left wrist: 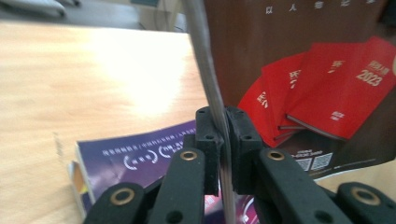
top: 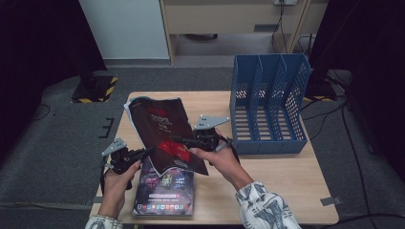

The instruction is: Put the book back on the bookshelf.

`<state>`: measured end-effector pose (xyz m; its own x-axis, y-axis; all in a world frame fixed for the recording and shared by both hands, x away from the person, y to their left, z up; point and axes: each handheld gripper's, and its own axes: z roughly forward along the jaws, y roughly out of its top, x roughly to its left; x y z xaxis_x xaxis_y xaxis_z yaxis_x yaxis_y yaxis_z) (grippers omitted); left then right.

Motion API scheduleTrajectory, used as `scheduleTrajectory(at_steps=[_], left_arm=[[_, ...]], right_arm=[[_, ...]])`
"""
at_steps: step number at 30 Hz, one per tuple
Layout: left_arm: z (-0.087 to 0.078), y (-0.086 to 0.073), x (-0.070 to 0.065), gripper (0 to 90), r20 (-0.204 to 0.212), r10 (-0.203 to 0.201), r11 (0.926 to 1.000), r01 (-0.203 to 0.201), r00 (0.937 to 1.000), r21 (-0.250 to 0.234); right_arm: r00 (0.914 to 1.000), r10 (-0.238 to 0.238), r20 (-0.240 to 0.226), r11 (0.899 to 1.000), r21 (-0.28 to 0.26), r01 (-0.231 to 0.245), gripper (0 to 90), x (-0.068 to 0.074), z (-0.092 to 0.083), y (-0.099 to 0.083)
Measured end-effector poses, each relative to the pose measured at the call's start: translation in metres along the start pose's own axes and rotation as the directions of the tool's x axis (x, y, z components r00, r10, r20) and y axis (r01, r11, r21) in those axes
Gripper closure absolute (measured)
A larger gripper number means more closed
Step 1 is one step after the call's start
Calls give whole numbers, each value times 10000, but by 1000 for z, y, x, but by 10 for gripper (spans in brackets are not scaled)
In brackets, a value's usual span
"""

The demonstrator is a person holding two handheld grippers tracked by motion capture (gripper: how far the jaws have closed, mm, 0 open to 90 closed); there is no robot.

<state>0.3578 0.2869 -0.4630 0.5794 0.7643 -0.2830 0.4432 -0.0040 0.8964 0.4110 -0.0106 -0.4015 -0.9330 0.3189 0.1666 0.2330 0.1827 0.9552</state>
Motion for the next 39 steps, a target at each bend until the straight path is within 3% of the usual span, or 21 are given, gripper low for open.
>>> scheduleTrajectory(at_steps=[4,8,11,14,15,24,28,34,37,39], left_arm=[[-9,5,-5,870,-551,537,9985,-542,9970,-88],[-12,4,-6,871,-485,574,9983,-576,9972,-30],[-13,3,-6,871,-465,578,9983,-582,9972,-85],[-14,3,-9,870,-465,643,9979,-645,9968,-22],[-14,5,-10,870,-437,731,9973,-729,9964,57],[-13,5,-11,870,-357,901,9959,-900,9953,52],[-14,5,-12,870,-368,883,9961,-883,9954,30],[-18,6,-11,871,-516,989,9951,-990,9938,4],[-20,6,-9,871,-478,1082,9941,-1082,9930,11],[-21,6,-9,870,-456,1091,9940,-1092,9930,15]], right_arm=[[9993,-326,171,9989,329,321,852,3,-6,-1],[9987,-368,352,9989,310,357,846,4,-6,-4],[9995,-181,275,9998,-55,183,823,4,-5,-2],[9994,-279,216,9992,-262,285,803,6,-7,4],[9993,-355,97,9978,-559,360,783,8,-10,11],[9996,-249,-141,9986,-473,242,712,3,-18,15],[9979,-613,-213,9970,-482,602,668,6,-16,17],[9976,-685,53,9963,-518,687,718,7,-17,23],[9966,-770,297,9949,-633,787,702,10,-20,29],[9946,-966,374,9934,-586,987,788,12,-23,33]])
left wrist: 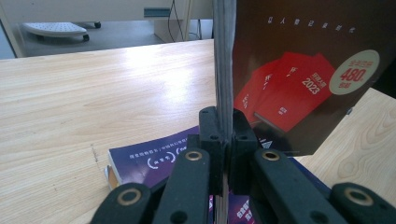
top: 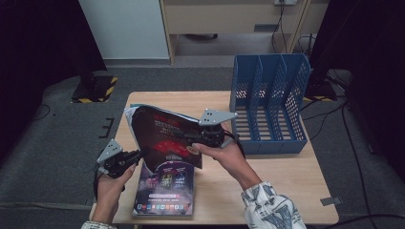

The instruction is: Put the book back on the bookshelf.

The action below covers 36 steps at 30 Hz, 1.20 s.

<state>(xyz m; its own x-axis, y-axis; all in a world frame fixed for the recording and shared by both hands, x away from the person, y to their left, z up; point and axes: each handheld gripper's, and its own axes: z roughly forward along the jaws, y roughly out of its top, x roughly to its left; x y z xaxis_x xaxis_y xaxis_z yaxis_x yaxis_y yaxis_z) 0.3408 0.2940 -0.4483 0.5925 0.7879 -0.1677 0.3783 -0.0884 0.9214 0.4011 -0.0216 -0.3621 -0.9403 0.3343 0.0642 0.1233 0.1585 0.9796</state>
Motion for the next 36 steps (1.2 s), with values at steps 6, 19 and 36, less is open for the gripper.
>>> scheduleTrajectory(at_steps=[6,19,36], left_arm=[[1,-1,0,870,296,78,10000,-78,9995,-19],[0,-3,5,644,-443,-259,9989,242,9987,-394],[-23,-31,15,314,-2677,-1171,9931,1099,9564,-416]], right_arm=[[9998,-193,-80,9996,184,194,780,4,4,8],[9982,-87,593,9988,491,58,869,3,6,11],[9906,458,1287,9986,214,-490,871,-11,5,22]])
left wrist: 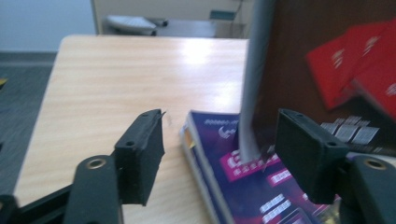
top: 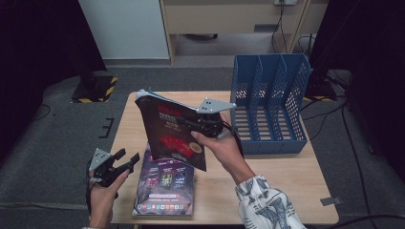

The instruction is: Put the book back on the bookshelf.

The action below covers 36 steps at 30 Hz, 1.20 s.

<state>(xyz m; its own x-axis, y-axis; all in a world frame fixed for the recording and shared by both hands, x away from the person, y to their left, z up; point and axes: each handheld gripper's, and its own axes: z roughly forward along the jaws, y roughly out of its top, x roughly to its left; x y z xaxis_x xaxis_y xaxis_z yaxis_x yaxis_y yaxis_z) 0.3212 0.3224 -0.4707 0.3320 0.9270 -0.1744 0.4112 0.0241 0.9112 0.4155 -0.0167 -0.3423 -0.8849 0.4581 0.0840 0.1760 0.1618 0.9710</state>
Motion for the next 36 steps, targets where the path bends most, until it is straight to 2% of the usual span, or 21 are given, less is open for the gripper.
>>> scheduleTrajectory(at_steps=[3,4,5,6,7,8,10,12,13,16,21,26,36], left_arm=[[-3,-1,3,262,-202,31,10000,-29,9998,95],[-3,-3,6,244,-404,271,9987,-253,9988,439],[-3,-3,6,230,-404,271,9987,-253,9988,439],[-2,-4,9,203,-688,335,9977,-293,9971,614],[-2,-4,9,193,-688,335,9977,-293,9971,614],[-1,-6,13,173,-769,64,9977,-12,9970,673],[0,-8,16,148,-846,-77,9966,146,9964,812],[1,-8,17,141,-853,-101,9956,180,9963,915],[3,-10,19,110,-859,-144,9943,234,9962,1043],[6,-11,20,48,-915,-97,9924,208,9958,1217],[8,-13,20,41,-923,44,9908,82,9957,1350],[10,-15,21,46,-1260,128,9898,53,9920,1427],[11,-18,22,49,-1190,100,9888,79,9928,1491]], right_arm=[[9997,-62,224,10000,-41,63,871,-1,-3,7],[9992,-142,380,9998,-98,146,871,-3,-6,13],[9992,-142,380,9998,-98,146,871,-3,-6,13],[9983,-208,537,9997,-100,214,871,-5,-9,18],[9983,-208,537,9997,-100,214,871,-5,-9,18],[9973,-156,721,9998,-102,163,871,-8,-11,21],[9963,-161,846,9998,-95,169,870,-12,-12,24],[9959,-152,894,9998,-77,160,871,-14,-12,25],[9940,-116,1087,9999,-52,123,871,-19,-13,26],[9919,-31,1270,10000,-88,43,870,-25,-12,28],[9897,191,1417,9997,-192,-166,870,-35,-10,29],[9873,292,1562,9996,-107,-279,870,-43,-10,30],[9795,523,1946,9986,-113,-511,870,-52,-18,29]])
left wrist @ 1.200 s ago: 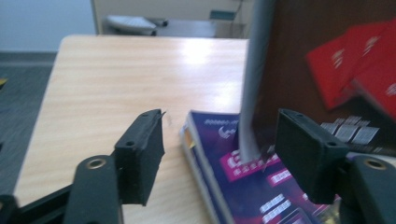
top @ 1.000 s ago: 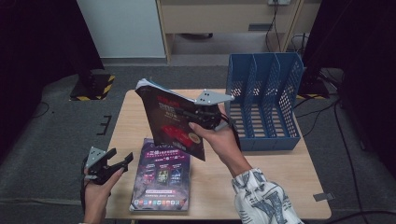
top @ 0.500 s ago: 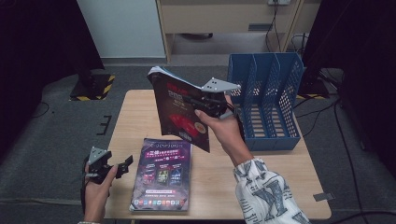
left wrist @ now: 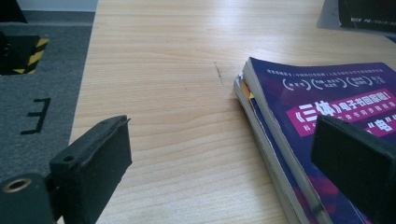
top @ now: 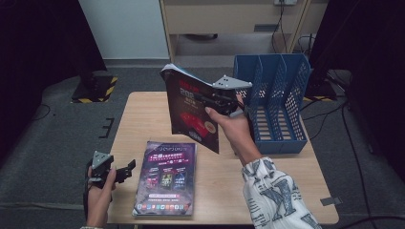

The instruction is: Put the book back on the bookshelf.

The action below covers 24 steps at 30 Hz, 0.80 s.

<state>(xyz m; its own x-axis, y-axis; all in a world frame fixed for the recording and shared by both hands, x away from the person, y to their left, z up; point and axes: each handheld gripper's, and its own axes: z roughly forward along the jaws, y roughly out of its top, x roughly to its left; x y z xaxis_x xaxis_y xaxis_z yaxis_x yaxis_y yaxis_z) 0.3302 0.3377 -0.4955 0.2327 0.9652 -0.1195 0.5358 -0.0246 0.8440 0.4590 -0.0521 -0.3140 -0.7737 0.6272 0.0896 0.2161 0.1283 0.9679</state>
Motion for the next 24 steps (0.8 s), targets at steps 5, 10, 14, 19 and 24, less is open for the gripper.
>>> scheduleTrajectory(at_steps=[5,10,14,19,24], left_arm=[[2,0,-2,48,-27,87,9999,-86,10000,82],[4,-2,-2,48,-22,19,9997,-19,10000,232],[4,-2,-2,48,-50,13,9996,-12,10000,299],[5,-2,-2,48,-54,7,9995,-5,10000,308],[6,-2,-3,49,-1,32,9993,-32,10000,379]], right_arm=[[9999,63,105,10000,-42,-62,870,-5,-5,2],[9998,134,169,9998,-112,-132,870,-8,-9,4],[9996,183,220,9997,-145,-180,870,-9,-13,7],[9994,236,256,9994,-247,-230,870,-11,-17,10],[9991,256,330,9994,-258,-247,870,-13,-18,13]])
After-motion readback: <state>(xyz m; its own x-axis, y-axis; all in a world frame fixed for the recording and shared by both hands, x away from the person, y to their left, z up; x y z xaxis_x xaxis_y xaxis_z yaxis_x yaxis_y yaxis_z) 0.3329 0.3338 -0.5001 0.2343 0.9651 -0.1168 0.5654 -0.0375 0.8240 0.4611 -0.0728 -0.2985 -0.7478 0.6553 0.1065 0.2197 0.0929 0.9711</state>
